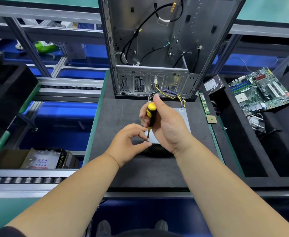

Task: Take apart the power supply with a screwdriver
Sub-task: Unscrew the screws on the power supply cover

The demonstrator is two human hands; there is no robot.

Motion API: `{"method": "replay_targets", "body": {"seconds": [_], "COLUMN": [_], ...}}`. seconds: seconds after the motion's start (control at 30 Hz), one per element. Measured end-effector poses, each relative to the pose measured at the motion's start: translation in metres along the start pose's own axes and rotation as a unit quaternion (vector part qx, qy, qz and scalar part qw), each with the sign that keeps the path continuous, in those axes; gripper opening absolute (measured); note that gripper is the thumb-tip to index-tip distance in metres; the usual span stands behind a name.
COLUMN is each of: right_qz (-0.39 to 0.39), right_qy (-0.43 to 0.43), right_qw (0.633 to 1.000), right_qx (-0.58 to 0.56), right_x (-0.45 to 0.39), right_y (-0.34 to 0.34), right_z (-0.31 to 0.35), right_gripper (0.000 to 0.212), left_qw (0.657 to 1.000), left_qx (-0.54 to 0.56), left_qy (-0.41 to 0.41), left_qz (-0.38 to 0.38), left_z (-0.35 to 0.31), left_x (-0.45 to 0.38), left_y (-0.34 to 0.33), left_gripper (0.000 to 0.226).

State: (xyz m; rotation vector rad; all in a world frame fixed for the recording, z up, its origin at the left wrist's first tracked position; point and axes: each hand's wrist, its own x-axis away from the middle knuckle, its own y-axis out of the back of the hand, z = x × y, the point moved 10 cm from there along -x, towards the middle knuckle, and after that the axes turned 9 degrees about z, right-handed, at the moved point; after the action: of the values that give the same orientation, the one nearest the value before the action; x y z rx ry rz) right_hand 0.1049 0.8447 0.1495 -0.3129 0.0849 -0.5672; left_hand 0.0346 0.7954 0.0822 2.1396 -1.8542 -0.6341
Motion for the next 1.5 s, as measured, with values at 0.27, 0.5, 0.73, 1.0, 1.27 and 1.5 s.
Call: {"method": "replay_targets", "body": {"seconds": [0.27, 0.5, 0.73, 1.0, 1.27, 1.5], "right_qz": [0.022, -0.042, -0.081, -0.032, 0.020, 0.058], "right_qy": [0.005, -0.015, 0.014, 0.015, -0.095, -0.105], "right_qw": [1.000, 0.992, 0.937, 0.705, 0.650, 0.719], "right_qx": [-0.018, 0.120, 0.341, 0.709, 0.754, 0.685], "right_x": [0.004, 0.012, 0.025, 0.023, 0.011, 0.018], "right_y": [0.001, 0.016, 0.013, -0.024, -0.014, -0.015], "right_z": [0.009, 0.024, 0.055, 0.077, 0.071, 0.068], "right_gripper": [0.027, 0.023, 0.021, 0.039, 0.014, 0.011], "left_qw": [1.000, 1.000, 1.000, 0.999, 0.999, 0.999], "left_qx": [0.000, 0.004, -0.007, 0.001, 0.036, 0.042], "left_qy": [-0.014, -0.008, -0.008, -0.026, -0.008, -0.012], "left_qz": [-0.003, 0.006, 0.012, 0.023, 0.024, 0.031], "left_z": [0.003, 0.006, 0.008, 0.005, 0.013, 0.013], "left_x": [0.000, -0.001, -0.001, -0.003, -0.002, -0.002], "left_y": [-0.001, 0.000, -0.002, -0.003, -0.003, -0.004], "left_gripper": [0.021, 0.024, 0.021, 0.019, 0.021, 0.022]}}
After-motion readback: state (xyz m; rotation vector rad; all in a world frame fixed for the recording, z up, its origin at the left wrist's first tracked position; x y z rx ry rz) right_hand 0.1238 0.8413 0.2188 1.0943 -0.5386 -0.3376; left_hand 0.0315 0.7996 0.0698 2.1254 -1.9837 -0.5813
